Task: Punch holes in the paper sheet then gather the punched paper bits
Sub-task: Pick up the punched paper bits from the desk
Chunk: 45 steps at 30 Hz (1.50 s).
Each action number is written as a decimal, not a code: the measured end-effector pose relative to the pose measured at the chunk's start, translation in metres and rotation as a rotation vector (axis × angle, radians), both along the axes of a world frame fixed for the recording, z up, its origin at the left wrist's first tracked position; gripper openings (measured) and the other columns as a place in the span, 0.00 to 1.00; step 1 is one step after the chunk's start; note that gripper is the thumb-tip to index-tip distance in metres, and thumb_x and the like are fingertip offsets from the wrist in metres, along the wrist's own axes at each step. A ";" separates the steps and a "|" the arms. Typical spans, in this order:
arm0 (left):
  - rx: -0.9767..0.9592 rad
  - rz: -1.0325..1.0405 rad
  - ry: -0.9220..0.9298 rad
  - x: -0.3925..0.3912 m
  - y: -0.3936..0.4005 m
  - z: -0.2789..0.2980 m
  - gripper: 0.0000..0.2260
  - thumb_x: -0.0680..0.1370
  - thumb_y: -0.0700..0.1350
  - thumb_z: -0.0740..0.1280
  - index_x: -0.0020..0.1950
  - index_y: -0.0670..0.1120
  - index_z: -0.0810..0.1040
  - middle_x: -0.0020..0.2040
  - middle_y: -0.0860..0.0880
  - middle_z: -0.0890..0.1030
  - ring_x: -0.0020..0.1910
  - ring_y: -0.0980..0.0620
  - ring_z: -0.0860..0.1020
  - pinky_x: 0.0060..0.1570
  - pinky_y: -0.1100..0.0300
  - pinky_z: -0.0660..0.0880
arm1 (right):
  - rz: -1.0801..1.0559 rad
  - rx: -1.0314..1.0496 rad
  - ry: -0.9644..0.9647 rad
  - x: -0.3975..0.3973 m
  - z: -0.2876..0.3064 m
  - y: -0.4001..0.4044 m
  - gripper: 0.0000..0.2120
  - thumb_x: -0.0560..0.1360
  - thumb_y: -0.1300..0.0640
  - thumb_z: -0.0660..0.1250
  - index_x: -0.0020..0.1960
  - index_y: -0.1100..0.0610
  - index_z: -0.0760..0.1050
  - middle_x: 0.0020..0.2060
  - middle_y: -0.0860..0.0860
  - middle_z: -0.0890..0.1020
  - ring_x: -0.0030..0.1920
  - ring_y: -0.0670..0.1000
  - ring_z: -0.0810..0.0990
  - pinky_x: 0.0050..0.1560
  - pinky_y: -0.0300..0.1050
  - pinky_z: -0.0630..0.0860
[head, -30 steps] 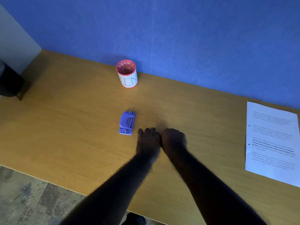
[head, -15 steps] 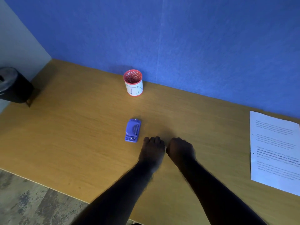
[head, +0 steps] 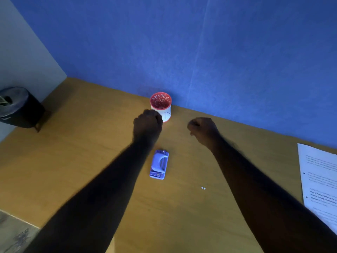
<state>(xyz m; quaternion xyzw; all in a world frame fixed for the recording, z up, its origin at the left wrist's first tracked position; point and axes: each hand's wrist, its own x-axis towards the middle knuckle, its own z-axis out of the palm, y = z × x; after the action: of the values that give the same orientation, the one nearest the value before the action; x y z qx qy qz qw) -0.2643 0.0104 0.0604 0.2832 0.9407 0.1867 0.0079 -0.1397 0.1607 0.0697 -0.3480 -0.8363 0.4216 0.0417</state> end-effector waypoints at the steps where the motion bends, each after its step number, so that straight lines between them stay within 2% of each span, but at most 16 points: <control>1: 0.016 0.020 0.003 -0.015 0.006 0.005 0.14 0.82 0.47 0.57 0.58 0.41 0.78 0.57 0.38 0.79 0.54 0.37 0.79 0.54 0.46 0.74 | 0.006 0.004 0.014 -0.017 0.005 0.001 0.12 0.73 0.56 0.66 0.32 0.58 0.77 0.27 0.52 0.81 0.30 0.49 0.78 0.32 0.41 0.71; 6: 0.000 0.027 -0.031 -0.061 0.033 0.019 0.15 0.82 0.48 0.57 0.58 0.42 0.80 0.56 0.40 0.81 0.55 0.38 0.80 0.57 0.48 0.75 | 0.034 0.062 0.022 -0.088 0.020 0.001 0.13 0.75 0.56 0.65 0.41 0.65 0.81 0.37 0.63 0.84 0.39 0.57 0.82 0.43 0.52 0.79; 9: -0.067 -0.008 -0.023 -0.071 0.038 0.019 0.14 0.81 0.47 0.58 0.57 0.43 0.80 0.53 0.43 0.82 0.53 0.41 0.80 0.56 0.47 0.76 | 0.041 0.146 -0.024 -0.114 0.025 -0.005 0.12 0.77 0.54 0.64 0.42 0.62 0.79 0.39 0.58 0.83 0.43 0.58 0.82 0.46 0.51 0.79; 12: -0.151 -0.052 -0.017 -0.081 0.038 0.019 0.11 0.80 0.46 0.61 0.57 0.45 0.81 0.52 0.45 0.83 0.53 0.43 0.81 0.56 0.47 0.77 | 0.034 0.183 -0.108 -0.127 0.029 -0.008 0.11 0.78 0.53 0.65 0.52 0.60 0.81 0.46 0.57 0.84 0.47 0.57 0.82 0.52 0.52 0.81; 16: -0.147 -0.076 0.023 -0.087 0.037 0.025 0.10 0.78 0.46 0.64 0.56 0.47 0.81 0.51 0.47 0.83 0.51 0.44 0.81 0.54 0.49 0.78 | 0.048 0.213 -0.176 -0.132 0.032 -0.006 0.11 0.76 0.54 0.67 0.54 0.59 0.81 0.46 0.56 0.84 0.48 0.57 0.82 0.53 0.55 0.81; 24: -0.035 -0.117 0.095 -0.085 0.028 0.033 0.11 0.79 0.50 0.63 0.55 0.48 0.82 0.49 0.48 0.84 0.47 0.45 0.81 0.51 0.50 0.78 | 0.045 0.022 0.042 -0.128 0.024 0.003 0.07 0.75 0.62 0.68 0.52 0.58 0.83 0.44 0.56 0.86 0.43 0.54 0.85 0.49 0.55 0.84; 25: -0.008 -0.114 0.107 -0.083 0.026 0.034 0.12 0.79 0.50 0.62 0.56 0.48 0.82 0.49 0.48 0.85 0.47 0.45 0.81 0.51 0.50 0.77 | 0.029 0.006 0.091 -0.122 0.025 0.004 0.08 0.76 0.61 0.68 0.52 0.58 0.84 0.44 0.55 0.87 0.42 0.54 0.86 0.47 0.54 0.84; 27: 0.079 -0.084 0.126 -0.077 0.018 0.032 0.12 0.79 0.49 0.61 0.57 0.49 0.82 0.51 0.48 0.85 0.49 0.44 0.81 0.52 0.49 0.77 | -0.002 0.007 0.178 -0.105 0.028 0.008 0.08 0.76 0.60 0.68 0.51 0.56 0.84 0.45 0.53 0.87 0.38 0.52 0.86 0.37 0.43 0.83; 28: 0.120 -0.064 0.141 -0.073 0.012 0.029 0.12 0.79 0.47 0.62 0.58 0.49 0.81 0.53 0.47 0.84 0.51 0.43 0.81 0.53 0.49 0.76 | -0.020 0.010 0.213 -0.093 0.028 0.009 0.08 0.76 0.60 0.68 0.52 0.56 0.84 0.46 0.52 0.87 0.35 0.49 0.85 0.31 0.35 0.78; 30: 0.159 -0.030 0.176 -0.062 -0.005 0.017 0.13 0.79 0.46 0.63 0.62 0.50 0.80 0.58 0.46 0.83 0.55 0.42 0.80 0.55 0.49 0.73 | -0.068 -0.008 0.261 -0.064 0.026 0.009 0.08 0.77 0.60 0.68 0.53 0.56 0.84 0.46 0.51 0.87 0.32 0.45 0.84 0.27 0.28 0.71; 33: 0.155 -0.008 0.133 -0.046 -0.032 -0.011 0.17 0.79 0.46 0.64 0.68 0.50 0.75 0.67 0.48 0.78 0.63 0.43 0.76 0.60 0.46 0.70 | -0.120 -0.016 0.230 -0.007 0.012 0.008 0.08 0.76 0.59 0.69 0.53 0.55 0.84 0.45 0.49 0.86 0.33 0.45 0.84 0.29 0.29 0.72; 36: 0.094 0.035 0.037 -0.027 -0.060 -0.040 0.21 0.80 0.47 0.63 0.73 0.50 0.70 0.74 0.48 0.72 0.72 0.44 0.70 0.66 0.43 0.66 | -0.115 0.062 0.073 0.058 -0.010 -0.004 0.08 0.76 0.58 0.70 0.53 0.53 0.84 0.43 0.50 0.87 0.39 0.47 0.85 0.42 0.35 0.76; 39: -0.019 0.031 -0.033 0.003 -0.089 -0.068 0.23 0.80 0.48 0.61 0.76 0.49 0.66 0.78 0.47 0.65 0.77 0.43 0.63 0.71 0.40 0.61 | -0.067 0.138 -0.055 0.123 -0.033 -0.030 0.09 0.75 0.61 0.70 0.54 0.55 0.85 0.50 0.53 0.87 0.42 0.46 0.83 0.46 0.24 0.70; 40: -0.042 0.032 -0.054 0.012 -0.096 -0.075 0.24 0.80 0.48 0.61 0.77 0.49 0.65 0.80 0.47 0.62 0.78 0.43 0.61 0.73 0.39 0.58 | -0.052 0.130 -0.076 0.140 -0.039 -0.040 0.09 0.75 0.62 0.70 0.54 0.55 0.84 0.51 0.53 0.86 0.44 0.48 0.84 0.49 0.28 0.73; 42: -0.078 0.039 -0.076 0.027 -0.107 -0.084 0.24 0.81 0.48 0.60 0.78 0.49 0.63 0.81 0.47 0.59 0.79 0.43 0.57 0.74 0.37 0.54 | -0.047 0.134 -0.128 0.167 -0.050 -0.058 0.09 0.76 0.59 0.70 0.55 0.54 0.83 0.52 0.53 0.85 0.47 0.50 0.85 0.53 0.44 0.79; 45: -0.096 0.070 -0.095 0.044 -0.117 -0.093 0.25 0.81 0.48 0.60 0.78 0.48 0.62 0.81 0.46 0.57 0.80 0.42 0.55 0.74 0.36 0.52 | -0.067 0.188 -0.182 0.182 -0.062 -0.077 0.11 0.76 0.56 0.69 0.57 0.53 0.83 0.53 0.53 0.84 0.50 0.53 0.83 0.53 0.48 0.79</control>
<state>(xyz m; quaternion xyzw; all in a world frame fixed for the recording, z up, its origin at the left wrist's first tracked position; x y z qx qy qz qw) -0.2200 -0.1066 -0.0321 0.2402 0.9564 0.1547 0.0597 0.0425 0.0835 0.0081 -0.4072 -0.8604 0.3063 0.0121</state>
